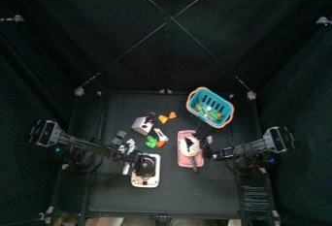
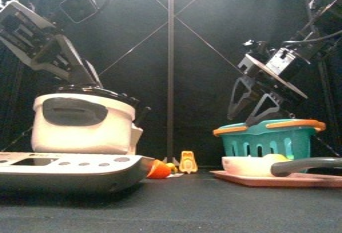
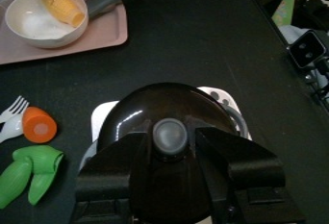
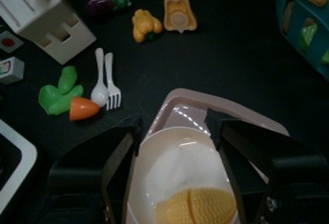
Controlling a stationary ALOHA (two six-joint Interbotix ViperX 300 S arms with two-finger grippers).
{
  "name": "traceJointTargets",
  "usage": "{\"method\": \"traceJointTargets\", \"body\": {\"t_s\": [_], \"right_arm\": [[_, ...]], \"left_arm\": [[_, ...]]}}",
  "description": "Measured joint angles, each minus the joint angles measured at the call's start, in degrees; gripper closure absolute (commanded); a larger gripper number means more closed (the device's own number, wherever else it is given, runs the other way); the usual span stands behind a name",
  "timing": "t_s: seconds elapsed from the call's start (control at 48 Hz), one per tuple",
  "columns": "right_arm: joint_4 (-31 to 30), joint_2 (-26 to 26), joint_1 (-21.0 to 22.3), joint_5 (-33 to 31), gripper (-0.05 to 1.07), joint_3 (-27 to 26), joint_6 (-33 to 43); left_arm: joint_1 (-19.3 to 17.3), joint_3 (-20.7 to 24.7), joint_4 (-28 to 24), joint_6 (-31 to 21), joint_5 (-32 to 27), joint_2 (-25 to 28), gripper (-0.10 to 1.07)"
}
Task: Grab pot lid
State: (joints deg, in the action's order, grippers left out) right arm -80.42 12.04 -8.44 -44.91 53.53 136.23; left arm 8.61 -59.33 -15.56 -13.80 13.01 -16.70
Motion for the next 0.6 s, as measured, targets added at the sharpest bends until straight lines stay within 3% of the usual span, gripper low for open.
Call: {"method": "traceJointTargets", "body": {"t_s": [0.229, 0.604], "right_arm": [[0.00, 0.00, 0.00, -0.26, 0.13, 0.00, 0.00], [0.00, 0.00, 0.09, -0.26, 0.13, 0.09, 0.00]], "left_arm": [[-0.09, -0.79, 0.00, -0.18, -0.09, -3.69, 0.30], [0.18, -0.88, 0.00, -0.18, 0.00, -4.04, 0.30]]}}
